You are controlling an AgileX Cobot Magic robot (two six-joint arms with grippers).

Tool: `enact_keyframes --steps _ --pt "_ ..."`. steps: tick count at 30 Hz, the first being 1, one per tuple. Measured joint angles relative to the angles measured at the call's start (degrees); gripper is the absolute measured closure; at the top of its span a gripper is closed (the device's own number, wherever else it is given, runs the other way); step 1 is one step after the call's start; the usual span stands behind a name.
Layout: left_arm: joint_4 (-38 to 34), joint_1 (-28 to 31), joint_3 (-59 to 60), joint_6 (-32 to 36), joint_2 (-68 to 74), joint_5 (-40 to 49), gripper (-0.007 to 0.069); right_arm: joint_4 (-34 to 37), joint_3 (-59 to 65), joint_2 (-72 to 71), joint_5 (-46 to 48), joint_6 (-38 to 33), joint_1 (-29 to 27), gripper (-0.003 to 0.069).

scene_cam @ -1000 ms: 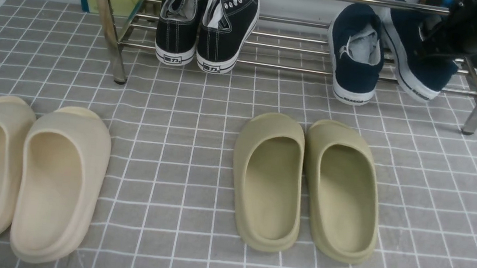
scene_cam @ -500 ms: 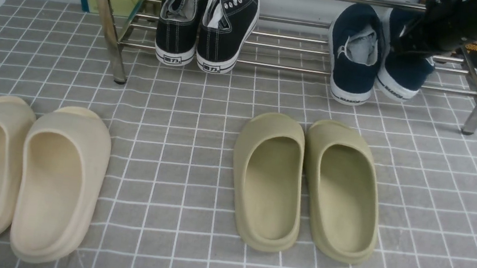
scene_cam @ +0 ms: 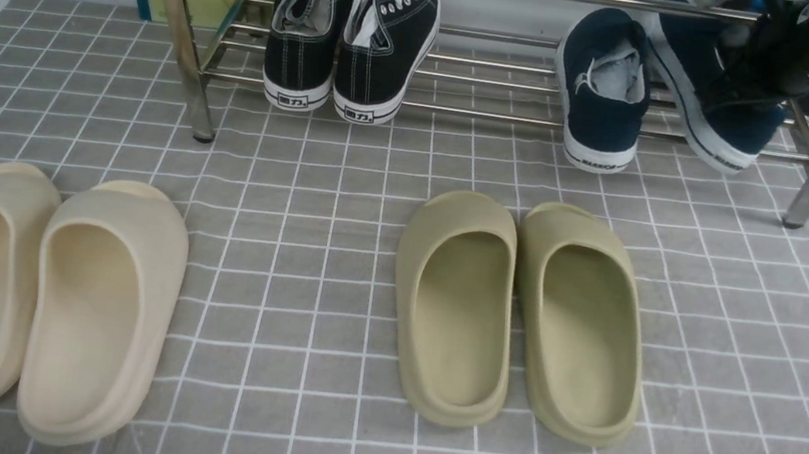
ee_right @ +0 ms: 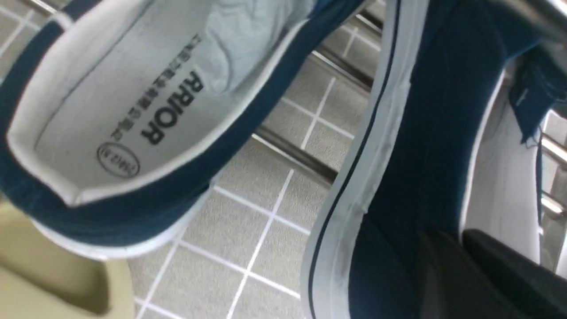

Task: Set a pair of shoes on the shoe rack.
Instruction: Use the right arm to put a shoe into the shoe rack

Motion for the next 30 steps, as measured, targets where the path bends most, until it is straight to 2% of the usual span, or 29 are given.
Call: enact_keyframes --steps 10,17,19,21,22,24,26,28,30 --pt "0.00 0.00 0.00 0.00 0.00 0.00 0.0386 10.28 -0.22 2.68 -2.49 -1.85 0.05 0.0612" --pt "0.00 0.00 0.00 0.00 0.00 0.00 0.0386 10.69 -0.39 2.79 -3.09 -2.37 0.05 0.0582" --pt "0.00 0.00 0.00 0.00 0.00 0.00 0.0386 10.86 -0.39 2.79 -3.37 -2.36 0.05 0.0533" --pt "0.00 0.00 0.00 0.00 0.00 0.00 0.0386 10.87 -0.39 2.51 -4.18 -1.87 0.00 0.0432" --pt "0.00 0.00 0.00 0.00 0.00 0.00 0.0386 10.87 -0.39 2.45 -4.18 -1.79 0.00 0.0422" --pt "0.00 0.00 0.00 0.00 0.00 0.00 0.0386 10.98 -0.39 0.75 -3.78 -0.18 0.00 0.0298" --pt "0.00 0.00 0.00 0.00 0.00 0.00 0.0386 11.31 -0.39 -2.04 -2.48 0.96 0.00 0.0223" --pt "0.00 0.00 0.00 0.00 0.00 0.00 0.0386 11.58 -0.39 -5.58 -0.86 1.31 0.00 0.0186" --pt "0.00 0.00 0.00 0.00 0.00 0.00 0.0386 11.58 -0.44 -10.00 2.58 1.53 0.00 0.0179"
